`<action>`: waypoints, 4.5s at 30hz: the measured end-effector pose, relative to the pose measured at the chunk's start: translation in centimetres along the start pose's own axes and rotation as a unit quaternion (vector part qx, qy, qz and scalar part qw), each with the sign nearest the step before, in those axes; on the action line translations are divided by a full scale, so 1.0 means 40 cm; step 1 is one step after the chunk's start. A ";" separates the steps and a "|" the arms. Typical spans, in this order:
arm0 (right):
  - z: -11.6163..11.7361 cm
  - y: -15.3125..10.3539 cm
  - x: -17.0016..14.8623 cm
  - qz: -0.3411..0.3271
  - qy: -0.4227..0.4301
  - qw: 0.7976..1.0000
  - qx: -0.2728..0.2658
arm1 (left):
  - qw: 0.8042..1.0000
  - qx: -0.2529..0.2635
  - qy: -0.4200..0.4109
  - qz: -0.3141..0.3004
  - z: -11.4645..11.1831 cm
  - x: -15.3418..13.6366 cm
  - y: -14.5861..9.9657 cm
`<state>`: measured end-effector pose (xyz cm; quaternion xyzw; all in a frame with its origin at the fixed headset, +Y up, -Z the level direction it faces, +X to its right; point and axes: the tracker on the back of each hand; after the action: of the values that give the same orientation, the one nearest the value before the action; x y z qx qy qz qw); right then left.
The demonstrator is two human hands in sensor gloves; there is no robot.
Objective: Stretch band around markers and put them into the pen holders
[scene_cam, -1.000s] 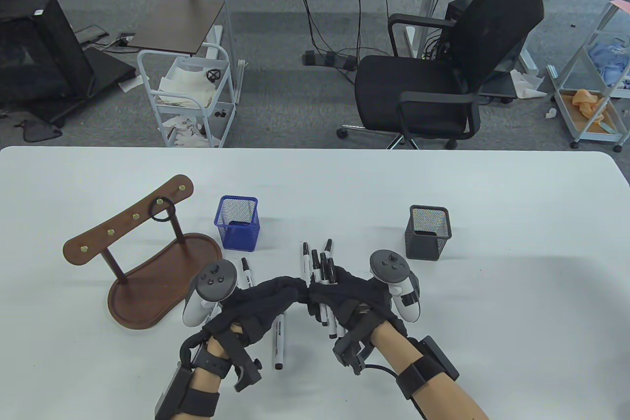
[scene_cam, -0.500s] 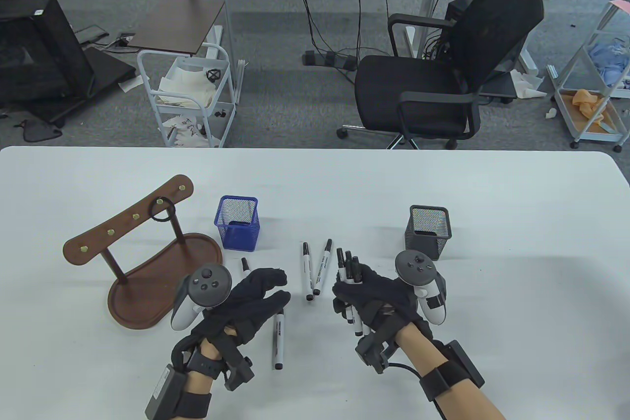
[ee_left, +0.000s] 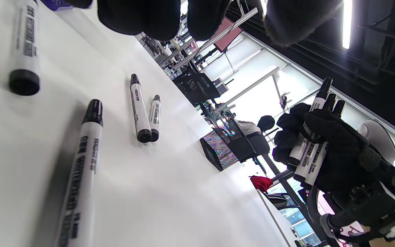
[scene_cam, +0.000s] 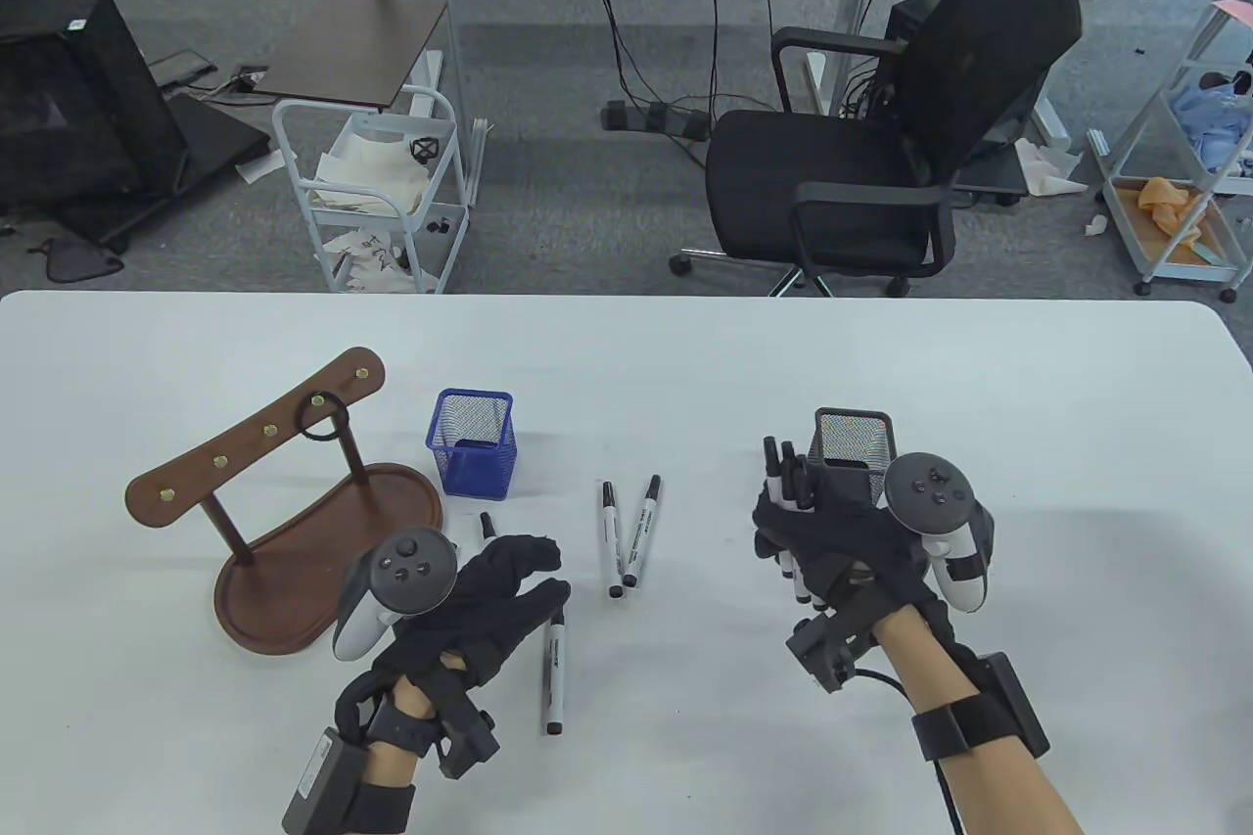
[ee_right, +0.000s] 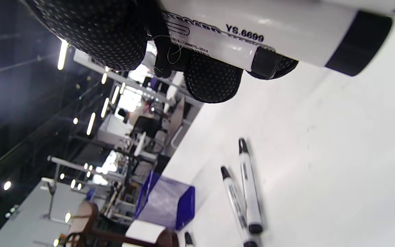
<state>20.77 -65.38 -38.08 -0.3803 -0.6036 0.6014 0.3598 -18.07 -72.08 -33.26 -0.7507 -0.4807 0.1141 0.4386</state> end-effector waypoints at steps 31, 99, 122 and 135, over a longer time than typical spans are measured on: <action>-0.101 0.246 -0.062 0.041 -0.036 0.992 -0.111 | 1.000 -0.007 0.000 0.001 -0.001 0.001 0.001; 0.091 -0.051 -0.032 -0.094 -0.272 0.957 0.030 | 0.990 0.021 0.130 0.053 -0.023 0.012 0.009; 0.118 -0.132 -0.130 -0.113 -0.257 0.959 0.048 | 0.950 0.275 -0.026 0.143 0.169 -0.055 -0.106; 0.118 -0.148 -0.121 -0.142 -0.277 0.949 0.040 | 0.901 0.359 -0.134 0.205 0.250 -0.120 -0.110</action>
<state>18.60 -71.75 -32.14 -0.0941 -0.7031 0.6490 0.2749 -29.18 -69.87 -36.97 -0.6017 -0.2966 0.4657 0.5772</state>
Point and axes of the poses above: the tracker on the back of each hand, its own x axis roughly to the thumb side, its own y axis roughly from the wrist to the fingertips, z = x × y, and after that the axes turned 12 degrees about -x, right-handed
